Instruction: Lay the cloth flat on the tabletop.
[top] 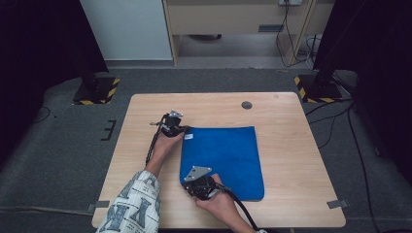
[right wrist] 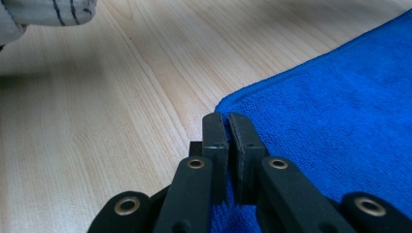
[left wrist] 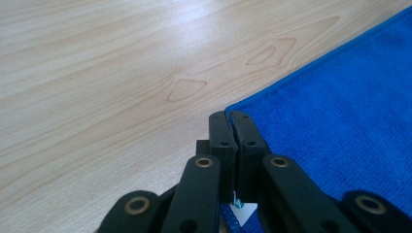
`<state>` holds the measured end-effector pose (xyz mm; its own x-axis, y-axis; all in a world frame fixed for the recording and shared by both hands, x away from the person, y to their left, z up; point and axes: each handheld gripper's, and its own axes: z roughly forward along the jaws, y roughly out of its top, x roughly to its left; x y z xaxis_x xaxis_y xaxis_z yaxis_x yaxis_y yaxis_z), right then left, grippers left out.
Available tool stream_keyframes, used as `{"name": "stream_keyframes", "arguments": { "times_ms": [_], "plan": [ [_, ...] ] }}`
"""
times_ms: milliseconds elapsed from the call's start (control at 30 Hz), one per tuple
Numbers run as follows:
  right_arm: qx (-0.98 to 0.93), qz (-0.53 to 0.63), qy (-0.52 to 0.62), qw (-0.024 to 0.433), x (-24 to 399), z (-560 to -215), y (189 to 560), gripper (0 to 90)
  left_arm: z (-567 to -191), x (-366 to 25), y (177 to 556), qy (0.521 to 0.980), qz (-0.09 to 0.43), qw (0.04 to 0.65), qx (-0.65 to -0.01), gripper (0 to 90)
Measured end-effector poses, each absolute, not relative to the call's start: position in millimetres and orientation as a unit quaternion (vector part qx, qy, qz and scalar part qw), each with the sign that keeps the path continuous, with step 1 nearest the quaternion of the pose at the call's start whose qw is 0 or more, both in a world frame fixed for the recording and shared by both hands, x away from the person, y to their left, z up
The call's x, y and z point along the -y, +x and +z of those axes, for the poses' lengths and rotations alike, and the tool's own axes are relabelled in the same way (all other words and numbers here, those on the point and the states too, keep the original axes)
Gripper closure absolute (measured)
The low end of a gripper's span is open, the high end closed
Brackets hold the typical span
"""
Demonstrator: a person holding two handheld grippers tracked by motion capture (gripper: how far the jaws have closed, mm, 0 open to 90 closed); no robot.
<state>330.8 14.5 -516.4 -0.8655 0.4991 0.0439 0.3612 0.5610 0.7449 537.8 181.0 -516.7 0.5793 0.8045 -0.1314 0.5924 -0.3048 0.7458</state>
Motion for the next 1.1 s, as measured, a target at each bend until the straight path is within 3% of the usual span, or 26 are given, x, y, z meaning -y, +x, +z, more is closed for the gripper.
{"name": "stream_keyframes", "arguments": {
  "times_ms": [333,1100],
  "plan": [
    [-0.871,0.408,0.255,0.100,-7.3,-499.5,325.2,86.4,-482.7,-176.3,536.6,0.794,0.147,0.402,-0.431,88.5],
    [-0.861,0.434,0.246,0.097,-15.9,-487.7,326.0,87.2,-473.0,-187.7,541.9,0.795,0.146,0.398,-0.434,88.4]
  ]
}}
